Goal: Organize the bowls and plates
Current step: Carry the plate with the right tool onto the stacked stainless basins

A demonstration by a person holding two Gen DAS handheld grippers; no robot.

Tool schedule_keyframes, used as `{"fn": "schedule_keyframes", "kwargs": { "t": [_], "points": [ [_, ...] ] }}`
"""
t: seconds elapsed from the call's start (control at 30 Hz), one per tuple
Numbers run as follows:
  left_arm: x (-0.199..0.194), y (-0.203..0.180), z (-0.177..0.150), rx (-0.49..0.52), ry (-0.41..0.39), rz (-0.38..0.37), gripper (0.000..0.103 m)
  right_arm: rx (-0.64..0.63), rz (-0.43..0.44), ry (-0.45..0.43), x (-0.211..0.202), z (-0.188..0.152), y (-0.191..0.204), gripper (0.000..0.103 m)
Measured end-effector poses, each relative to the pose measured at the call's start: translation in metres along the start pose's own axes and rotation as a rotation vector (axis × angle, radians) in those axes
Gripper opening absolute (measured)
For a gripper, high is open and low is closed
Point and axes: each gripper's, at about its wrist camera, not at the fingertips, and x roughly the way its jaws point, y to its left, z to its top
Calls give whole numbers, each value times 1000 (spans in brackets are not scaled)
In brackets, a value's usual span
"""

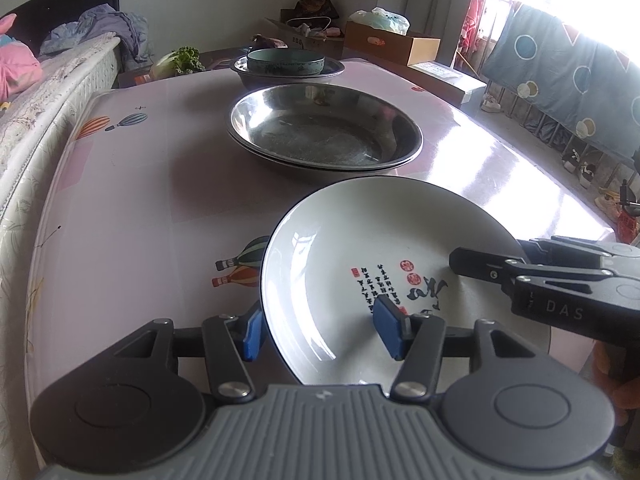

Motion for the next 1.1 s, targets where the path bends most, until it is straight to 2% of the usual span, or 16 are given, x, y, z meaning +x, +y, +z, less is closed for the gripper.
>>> {"fn": "schedule_keyframes", "kwargs": {
  "t": [1.1],
  "points": [
    [-10,1,6,-58,23,10,55,26,-21,22,-10,3,7,37]
  ]
}}
